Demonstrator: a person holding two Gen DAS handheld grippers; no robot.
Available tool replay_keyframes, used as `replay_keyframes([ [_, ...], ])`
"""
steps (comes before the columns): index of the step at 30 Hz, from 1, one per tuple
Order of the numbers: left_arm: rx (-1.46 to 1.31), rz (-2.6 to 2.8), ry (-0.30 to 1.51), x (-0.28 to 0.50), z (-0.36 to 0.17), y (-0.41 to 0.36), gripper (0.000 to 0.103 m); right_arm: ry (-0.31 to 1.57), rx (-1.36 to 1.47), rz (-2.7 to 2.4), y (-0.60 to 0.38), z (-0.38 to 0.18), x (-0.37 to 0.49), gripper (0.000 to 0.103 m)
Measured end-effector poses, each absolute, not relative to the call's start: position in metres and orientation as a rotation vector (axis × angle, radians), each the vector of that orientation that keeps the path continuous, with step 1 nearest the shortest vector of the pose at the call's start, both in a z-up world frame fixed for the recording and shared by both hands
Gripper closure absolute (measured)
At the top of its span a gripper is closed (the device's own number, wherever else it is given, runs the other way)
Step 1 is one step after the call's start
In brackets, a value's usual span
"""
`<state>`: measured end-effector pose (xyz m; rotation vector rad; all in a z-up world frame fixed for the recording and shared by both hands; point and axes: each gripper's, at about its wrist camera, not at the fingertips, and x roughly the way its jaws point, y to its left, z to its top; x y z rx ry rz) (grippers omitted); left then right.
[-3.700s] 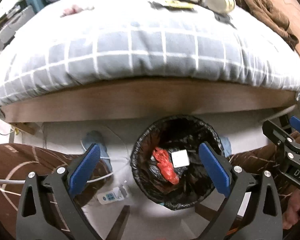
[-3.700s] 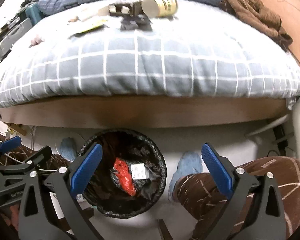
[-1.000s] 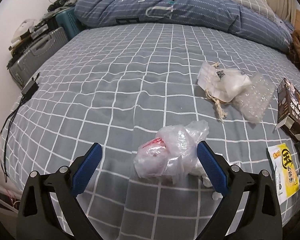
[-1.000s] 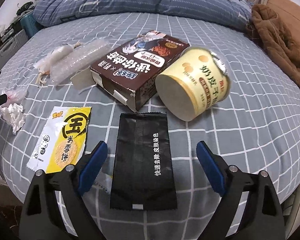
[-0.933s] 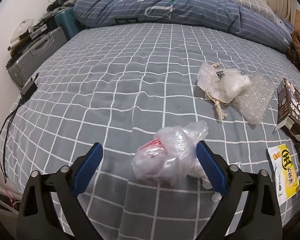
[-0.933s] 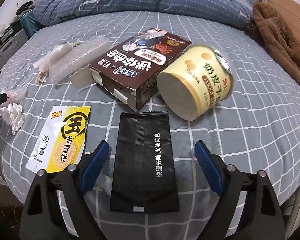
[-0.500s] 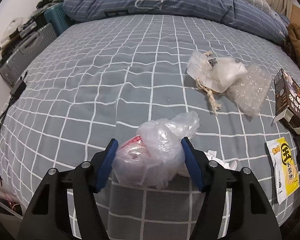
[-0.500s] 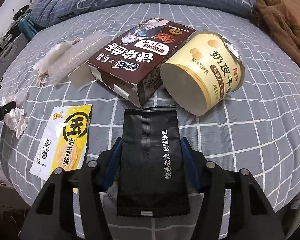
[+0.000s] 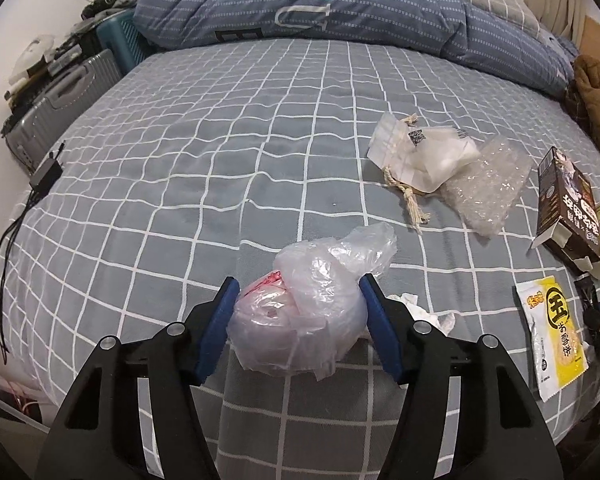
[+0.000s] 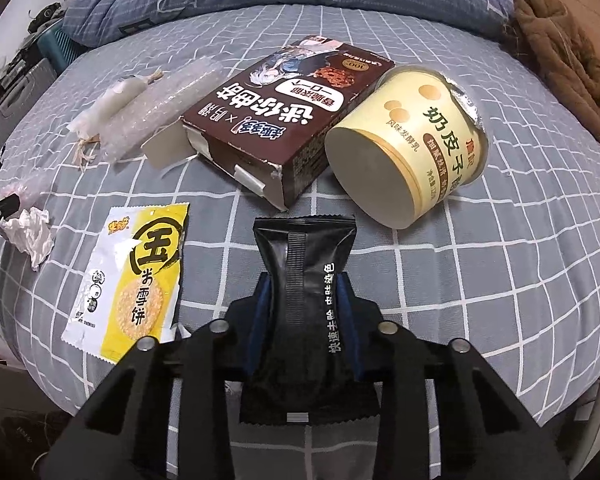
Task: Collect trash
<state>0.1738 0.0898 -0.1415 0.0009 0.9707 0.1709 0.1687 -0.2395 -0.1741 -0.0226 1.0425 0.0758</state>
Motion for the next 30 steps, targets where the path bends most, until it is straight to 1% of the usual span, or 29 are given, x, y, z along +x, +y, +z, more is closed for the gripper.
replay_keyframes([
  [4, -0.003, 0.169, 0.962, 0.169, -0.135, 0.088, 0.043, 1.031, -0.012, 0.078, -0.241, -0.17, 0.166, 0.077],
  [22, -0.008, 0.118, 0.872, 0.125, -0.076, 0.05, 0.043, 0.932, -0.046, 0.068, -0.24, -0.133, 0.132, 0.077],
  [30, -0.013, 0.089, 0.851, 0.102, -0.063, 0.033, 0.043, 0.905, -0.041, 0.071, -0.242, -0.116, 0.113, 0.077],
])
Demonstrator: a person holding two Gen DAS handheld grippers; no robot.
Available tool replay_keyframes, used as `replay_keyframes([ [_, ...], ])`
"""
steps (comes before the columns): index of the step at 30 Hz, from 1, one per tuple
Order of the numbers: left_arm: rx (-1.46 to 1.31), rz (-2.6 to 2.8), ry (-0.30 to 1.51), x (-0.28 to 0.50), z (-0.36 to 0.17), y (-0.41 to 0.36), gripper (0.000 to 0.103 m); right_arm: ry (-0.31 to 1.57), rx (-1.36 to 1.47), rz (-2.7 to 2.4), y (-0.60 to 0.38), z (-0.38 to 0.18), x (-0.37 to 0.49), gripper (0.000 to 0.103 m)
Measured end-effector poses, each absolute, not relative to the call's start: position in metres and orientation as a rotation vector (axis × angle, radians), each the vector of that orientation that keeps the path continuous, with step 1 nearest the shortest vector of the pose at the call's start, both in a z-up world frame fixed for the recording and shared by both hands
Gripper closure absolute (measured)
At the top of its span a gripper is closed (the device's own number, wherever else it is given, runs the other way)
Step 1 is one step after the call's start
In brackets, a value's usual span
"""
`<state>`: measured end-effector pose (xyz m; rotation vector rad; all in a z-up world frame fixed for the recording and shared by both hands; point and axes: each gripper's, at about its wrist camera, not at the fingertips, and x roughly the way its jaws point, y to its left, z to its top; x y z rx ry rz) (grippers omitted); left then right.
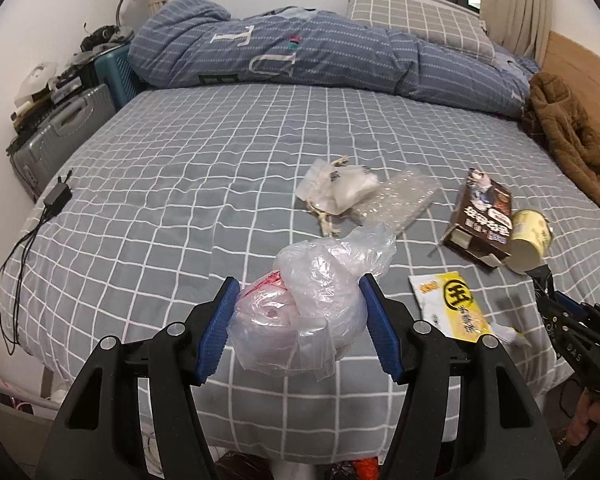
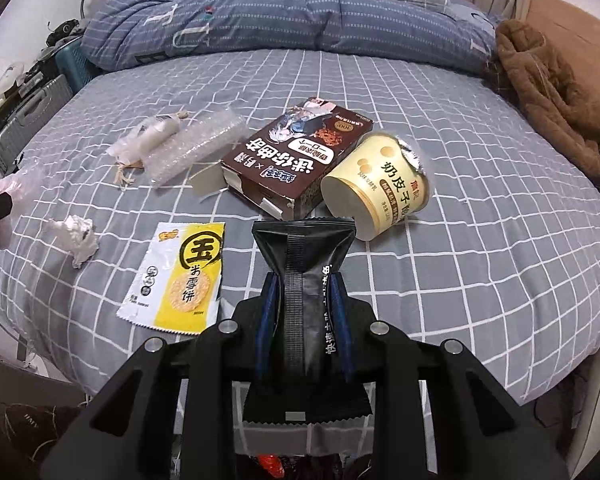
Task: Collect trash
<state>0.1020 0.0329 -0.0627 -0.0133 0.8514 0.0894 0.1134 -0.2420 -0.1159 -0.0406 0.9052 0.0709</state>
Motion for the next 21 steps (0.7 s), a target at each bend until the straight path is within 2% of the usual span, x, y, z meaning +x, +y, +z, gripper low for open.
replay_keyframes([
  [21, -0.029, 0.049, 0.835, 0.04, -0.048, 0.008, 0.043, 0.845, -0.02, 0.088, -0.24, -0.081, 0.049, 0.077],
])
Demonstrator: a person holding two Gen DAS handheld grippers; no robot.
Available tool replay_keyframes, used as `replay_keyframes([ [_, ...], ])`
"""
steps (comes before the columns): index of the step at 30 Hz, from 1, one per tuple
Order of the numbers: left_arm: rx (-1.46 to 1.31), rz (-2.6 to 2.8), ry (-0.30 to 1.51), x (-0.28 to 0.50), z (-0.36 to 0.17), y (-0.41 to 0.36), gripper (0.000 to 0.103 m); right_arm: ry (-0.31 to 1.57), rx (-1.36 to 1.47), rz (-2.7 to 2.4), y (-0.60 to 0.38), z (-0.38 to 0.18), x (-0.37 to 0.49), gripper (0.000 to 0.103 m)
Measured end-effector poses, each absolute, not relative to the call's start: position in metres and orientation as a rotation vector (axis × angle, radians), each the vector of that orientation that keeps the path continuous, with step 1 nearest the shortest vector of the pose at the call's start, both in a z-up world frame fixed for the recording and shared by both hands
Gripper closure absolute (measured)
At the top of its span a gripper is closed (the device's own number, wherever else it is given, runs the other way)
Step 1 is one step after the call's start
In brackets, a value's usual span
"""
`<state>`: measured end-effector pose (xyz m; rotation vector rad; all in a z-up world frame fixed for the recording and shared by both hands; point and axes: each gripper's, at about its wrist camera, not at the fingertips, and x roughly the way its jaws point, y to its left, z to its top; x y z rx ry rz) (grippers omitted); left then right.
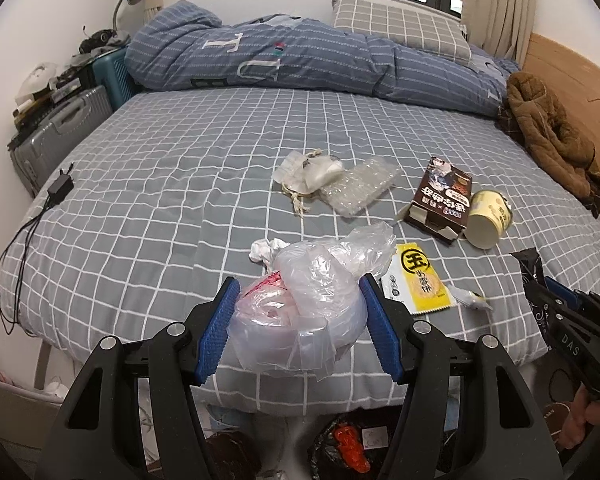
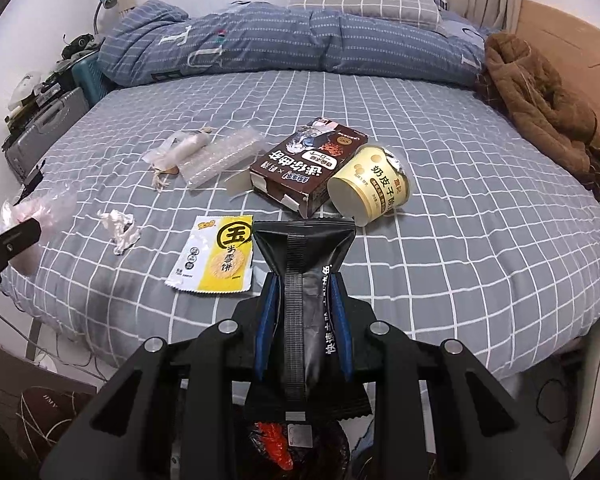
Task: Collect trash
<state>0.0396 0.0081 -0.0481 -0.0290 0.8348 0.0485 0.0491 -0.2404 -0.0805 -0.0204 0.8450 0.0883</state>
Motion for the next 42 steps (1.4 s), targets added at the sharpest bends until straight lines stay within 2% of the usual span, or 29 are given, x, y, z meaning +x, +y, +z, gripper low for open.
replay_keyframes([
  [19, -0.025, 0.014, 0.83, -0.007, -0.046, -0.014, 0.043, 0.82, -0.02, 0.095, -0.24, -0.069, 0.005, 0.077],
  [42, -0.009, -0.02, 0.871, -0.059, -0.073, -0.042, 0.043, 0.843, -0.007, 0.084, -0.251, -0.089, -0.058, 0.077],
])
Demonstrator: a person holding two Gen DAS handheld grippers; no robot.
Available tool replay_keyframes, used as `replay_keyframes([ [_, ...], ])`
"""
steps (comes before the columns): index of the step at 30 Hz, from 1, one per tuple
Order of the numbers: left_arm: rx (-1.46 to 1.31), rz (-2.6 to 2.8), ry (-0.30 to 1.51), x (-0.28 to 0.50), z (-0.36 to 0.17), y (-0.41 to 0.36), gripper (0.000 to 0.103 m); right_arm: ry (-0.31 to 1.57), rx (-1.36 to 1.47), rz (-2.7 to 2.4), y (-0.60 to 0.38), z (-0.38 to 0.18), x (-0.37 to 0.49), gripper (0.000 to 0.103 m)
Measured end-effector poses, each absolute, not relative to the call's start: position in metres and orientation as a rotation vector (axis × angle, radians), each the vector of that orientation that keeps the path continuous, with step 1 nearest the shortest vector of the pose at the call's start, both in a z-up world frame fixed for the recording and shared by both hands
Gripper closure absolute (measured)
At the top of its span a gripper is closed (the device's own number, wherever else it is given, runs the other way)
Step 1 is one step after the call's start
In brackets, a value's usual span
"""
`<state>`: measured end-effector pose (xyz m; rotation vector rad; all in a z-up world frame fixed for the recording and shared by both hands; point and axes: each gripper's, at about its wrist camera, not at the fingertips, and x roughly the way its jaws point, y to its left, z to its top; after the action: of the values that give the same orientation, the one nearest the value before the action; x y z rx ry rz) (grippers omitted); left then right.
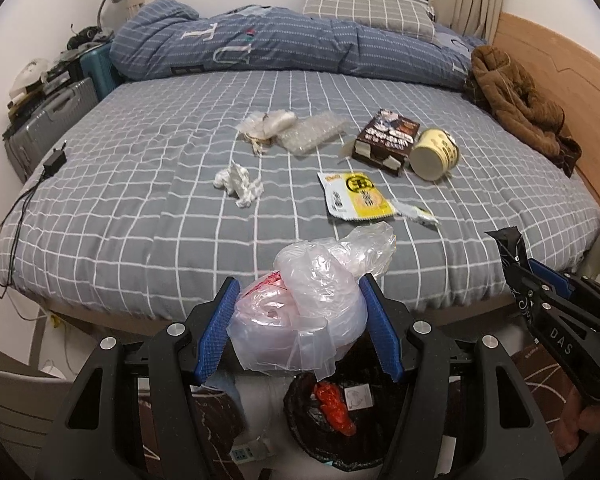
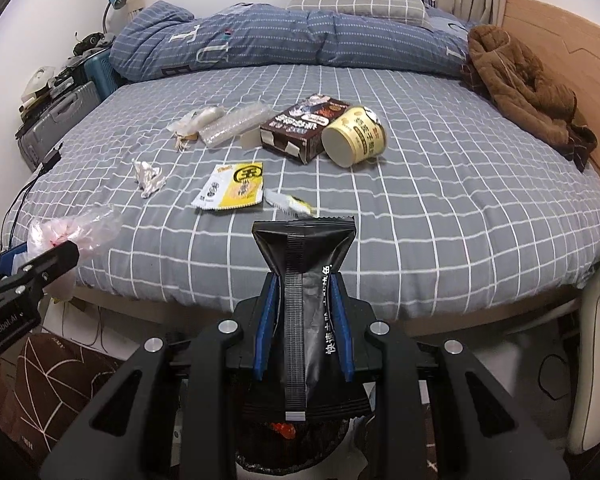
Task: Collect trash
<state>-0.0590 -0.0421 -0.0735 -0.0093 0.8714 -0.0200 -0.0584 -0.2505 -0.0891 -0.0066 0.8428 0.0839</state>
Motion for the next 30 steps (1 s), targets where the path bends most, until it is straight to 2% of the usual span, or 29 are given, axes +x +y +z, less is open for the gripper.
replay_keyframes([
  [30, -0.003, -0.068, 1.022, -0.107, -0.162, -0.067, 0.043, 0.995, 0.025, 0.109, -0.241, -0.173, -0.102, 0.077],
])
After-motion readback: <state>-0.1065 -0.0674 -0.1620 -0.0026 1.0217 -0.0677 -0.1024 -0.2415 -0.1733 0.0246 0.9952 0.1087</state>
